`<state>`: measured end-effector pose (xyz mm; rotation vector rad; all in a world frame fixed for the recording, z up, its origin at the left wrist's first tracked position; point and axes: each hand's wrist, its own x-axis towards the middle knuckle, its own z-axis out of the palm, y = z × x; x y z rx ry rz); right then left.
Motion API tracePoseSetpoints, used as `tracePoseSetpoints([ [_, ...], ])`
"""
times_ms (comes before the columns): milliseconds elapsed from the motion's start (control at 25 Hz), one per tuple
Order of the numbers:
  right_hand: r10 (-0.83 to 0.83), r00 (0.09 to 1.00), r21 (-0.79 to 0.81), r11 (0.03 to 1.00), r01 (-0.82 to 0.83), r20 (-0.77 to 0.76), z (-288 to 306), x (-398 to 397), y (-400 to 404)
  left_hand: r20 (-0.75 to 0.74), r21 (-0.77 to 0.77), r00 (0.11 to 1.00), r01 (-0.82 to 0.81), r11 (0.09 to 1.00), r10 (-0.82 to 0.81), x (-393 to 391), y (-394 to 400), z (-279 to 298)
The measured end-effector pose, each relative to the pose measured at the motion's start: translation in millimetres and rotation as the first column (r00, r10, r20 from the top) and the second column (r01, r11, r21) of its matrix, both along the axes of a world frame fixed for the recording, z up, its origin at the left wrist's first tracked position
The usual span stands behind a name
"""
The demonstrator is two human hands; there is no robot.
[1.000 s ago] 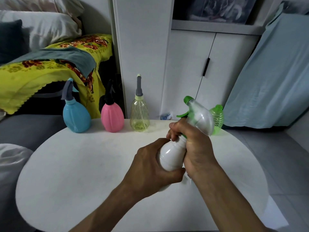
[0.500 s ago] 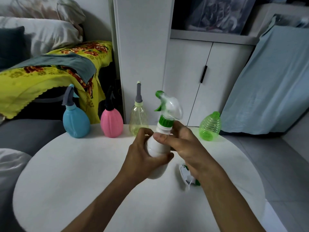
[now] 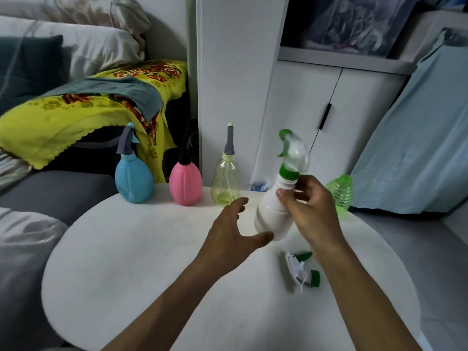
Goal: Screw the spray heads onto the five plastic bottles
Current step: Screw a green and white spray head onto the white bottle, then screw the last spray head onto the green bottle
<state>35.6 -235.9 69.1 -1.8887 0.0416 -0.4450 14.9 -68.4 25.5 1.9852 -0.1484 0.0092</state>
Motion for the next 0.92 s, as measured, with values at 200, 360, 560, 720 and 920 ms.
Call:
tracePoseSetpoints([
  [200,-0.15,0.988,-0.079,0.986,0.148,-0.019,-6,52,-21,-0.017,-0.005,0.998,-0.055,0.998,0.055,8,5,-6],
  [360,-0.221,0.975,-0.142,0.965,0.221,0.019,-18,81,-26,-0.027,-0.012,0.997,-0.066,0.998,0.065,18,9,-11],
  [560,-0.275,0.961,-0.143,0.952,0.269,-0.025,-39,105,-26,-0.056,-0.001,0.996,-0.065,0.998,0.065,26,3,-19],
  [720,-0.264,0.964,-0.173,0.952,0.254,-0.041,-53,108,-22,-0.046,0.004,0.998,-0.038,0.999,0.038,27,-7,-20],
  [920,-0.269,0.961,-0.237,0.939,0.248,-0.059,-59,107,-28,-0.042,-0.014,0.999,-0.013,1.0,0.013,28,-18,-19],
])
